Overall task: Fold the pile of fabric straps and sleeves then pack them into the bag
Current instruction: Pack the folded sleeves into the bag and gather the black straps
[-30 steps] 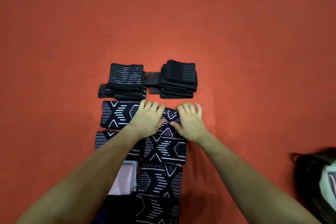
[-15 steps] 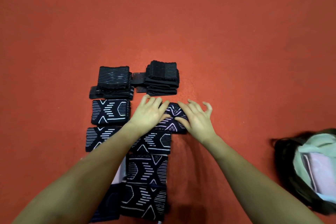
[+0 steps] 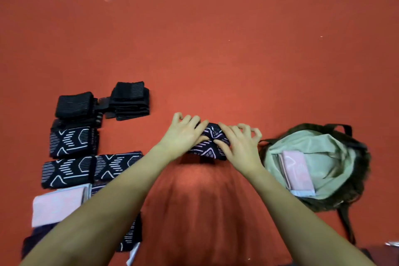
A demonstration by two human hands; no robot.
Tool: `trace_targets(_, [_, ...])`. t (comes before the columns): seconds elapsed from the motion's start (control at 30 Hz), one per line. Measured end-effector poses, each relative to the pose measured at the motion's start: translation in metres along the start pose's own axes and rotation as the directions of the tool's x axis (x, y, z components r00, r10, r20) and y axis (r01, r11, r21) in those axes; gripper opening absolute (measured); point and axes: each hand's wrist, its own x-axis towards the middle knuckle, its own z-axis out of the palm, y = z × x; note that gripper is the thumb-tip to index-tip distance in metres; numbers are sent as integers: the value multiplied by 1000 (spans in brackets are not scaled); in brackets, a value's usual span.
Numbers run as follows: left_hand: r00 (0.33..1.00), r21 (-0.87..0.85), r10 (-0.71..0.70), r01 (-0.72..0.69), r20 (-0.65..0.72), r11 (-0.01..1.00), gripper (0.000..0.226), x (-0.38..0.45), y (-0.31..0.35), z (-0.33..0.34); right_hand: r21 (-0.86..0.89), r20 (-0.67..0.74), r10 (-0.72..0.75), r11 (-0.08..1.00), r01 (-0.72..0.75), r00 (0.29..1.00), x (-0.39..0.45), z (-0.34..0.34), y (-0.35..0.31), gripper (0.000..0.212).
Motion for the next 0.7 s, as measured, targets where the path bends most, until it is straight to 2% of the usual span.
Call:
trace_targets(0.2, [990,-57,138,-138,6,989,52,97,87,-9,-18,-56,145,989,-146,988,-34,-45,108,47])
trace_targets(0.4, [933,-146,353,-341,71,929,50,190,170,-4,-22,-93,354,934,-357,931,-80,-69,197,46])
trace_targets(0.5, [865,-207,478,-444,156,872,44,224,207,1,-58,-76,470,879,-474,880,-100,-71,225,45])
trace_targets(0.6, [794,-195,533,-496,293,846,44,252,238,9,-100,-39,566,818,-567,823,-119,-65,243,45])
trace_targets(0.7, [735,-231,580,-533,350,814,41,266,262,23,-169,-28,589,793,-585,807,-137,-58,255,42])
